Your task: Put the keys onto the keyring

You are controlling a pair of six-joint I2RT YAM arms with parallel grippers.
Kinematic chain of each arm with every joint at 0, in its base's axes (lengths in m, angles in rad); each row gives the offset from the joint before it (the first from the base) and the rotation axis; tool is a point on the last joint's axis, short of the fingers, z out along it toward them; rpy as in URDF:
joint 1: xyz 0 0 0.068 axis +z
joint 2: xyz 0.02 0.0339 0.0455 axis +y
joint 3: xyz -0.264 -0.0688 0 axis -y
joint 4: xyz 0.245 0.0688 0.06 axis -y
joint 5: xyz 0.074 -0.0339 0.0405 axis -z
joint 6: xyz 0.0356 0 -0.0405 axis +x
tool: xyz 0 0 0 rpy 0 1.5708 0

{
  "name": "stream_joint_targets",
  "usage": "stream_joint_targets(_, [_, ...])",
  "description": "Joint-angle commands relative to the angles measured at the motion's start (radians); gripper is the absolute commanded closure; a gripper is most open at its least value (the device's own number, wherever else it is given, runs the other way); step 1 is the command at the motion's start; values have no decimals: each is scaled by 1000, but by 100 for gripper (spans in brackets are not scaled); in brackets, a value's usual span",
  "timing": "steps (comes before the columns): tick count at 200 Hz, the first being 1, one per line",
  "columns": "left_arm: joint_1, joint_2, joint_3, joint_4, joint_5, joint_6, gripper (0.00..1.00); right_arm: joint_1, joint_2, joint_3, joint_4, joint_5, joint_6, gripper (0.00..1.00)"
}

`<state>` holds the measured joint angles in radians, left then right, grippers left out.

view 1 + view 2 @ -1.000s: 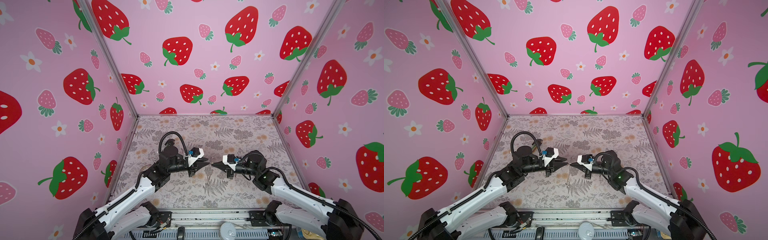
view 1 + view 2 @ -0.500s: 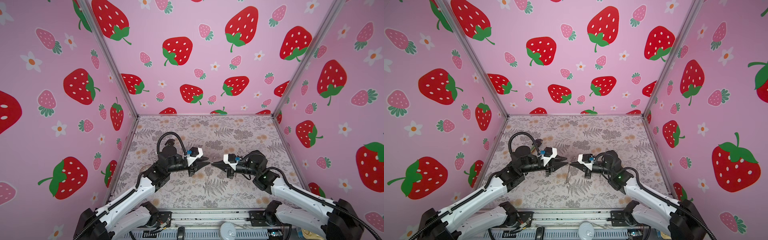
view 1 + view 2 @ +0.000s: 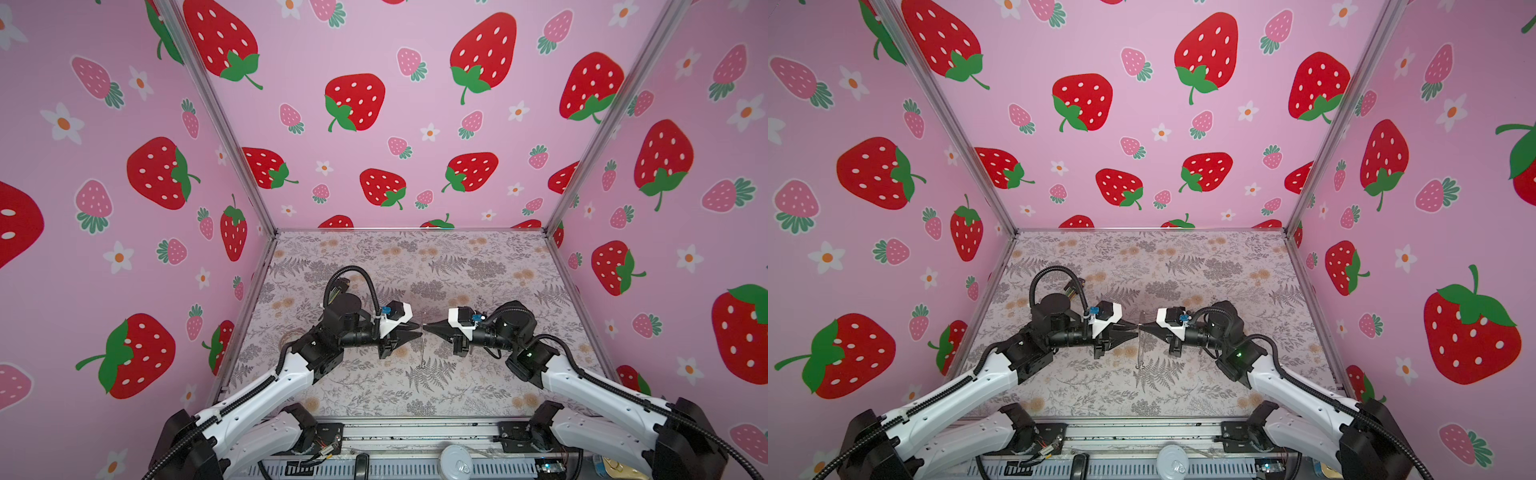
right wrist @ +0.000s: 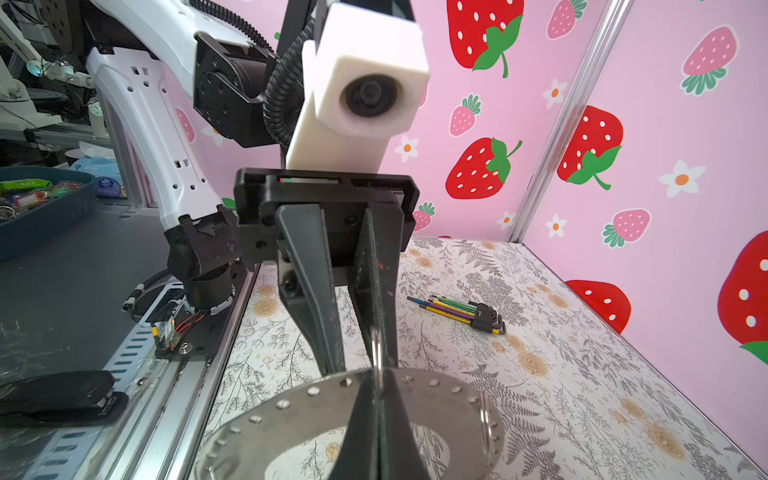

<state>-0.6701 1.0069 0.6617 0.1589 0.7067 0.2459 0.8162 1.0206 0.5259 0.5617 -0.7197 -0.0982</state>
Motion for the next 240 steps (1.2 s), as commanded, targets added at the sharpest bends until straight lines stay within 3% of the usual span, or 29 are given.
stream_joint_targets(1, [-8,-5,36,21,2,22,79,4,7,7,34,-37,-4,100])
stream_joint_targets(240, [-8,-36,20,84,-6,3,80,3,20,-11,-5,-39,-57,100])
